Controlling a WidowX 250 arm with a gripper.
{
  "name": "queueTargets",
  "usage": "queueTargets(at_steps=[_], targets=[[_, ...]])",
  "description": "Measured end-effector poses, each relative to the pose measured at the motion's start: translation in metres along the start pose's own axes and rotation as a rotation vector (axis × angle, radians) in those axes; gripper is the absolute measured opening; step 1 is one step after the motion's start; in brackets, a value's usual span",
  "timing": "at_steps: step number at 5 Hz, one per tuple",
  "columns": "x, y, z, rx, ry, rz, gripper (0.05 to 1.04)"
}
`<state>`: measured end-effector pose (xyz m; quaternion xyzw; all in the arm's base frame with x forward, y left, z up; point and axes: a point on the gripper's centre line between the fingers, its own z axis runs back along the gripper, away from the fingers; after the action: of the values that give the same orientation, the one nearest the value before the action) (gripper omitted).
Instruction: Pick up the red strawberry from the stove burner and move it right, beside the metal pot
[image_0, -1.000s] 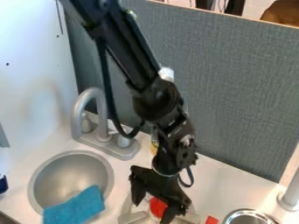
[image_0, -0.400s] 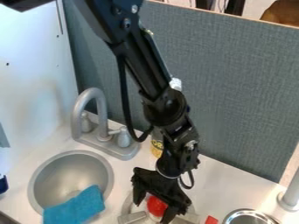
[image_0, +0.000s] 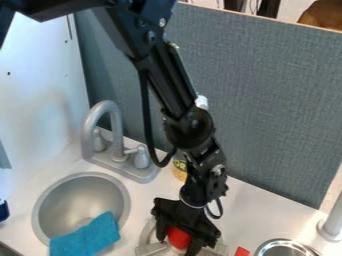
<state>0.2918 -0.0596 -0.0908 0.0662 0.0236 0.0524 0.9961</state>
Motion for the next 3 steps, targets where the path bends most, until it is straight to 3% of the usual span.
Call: queueTargets(at_steps=[2, 3], targets=[[0.000, 0.006, 0.000, -0.029, 0.007, 0.007, 0.809], [0.001, 0.007, 0.030, -0.043, -0.039, 0.015, 0.809]])
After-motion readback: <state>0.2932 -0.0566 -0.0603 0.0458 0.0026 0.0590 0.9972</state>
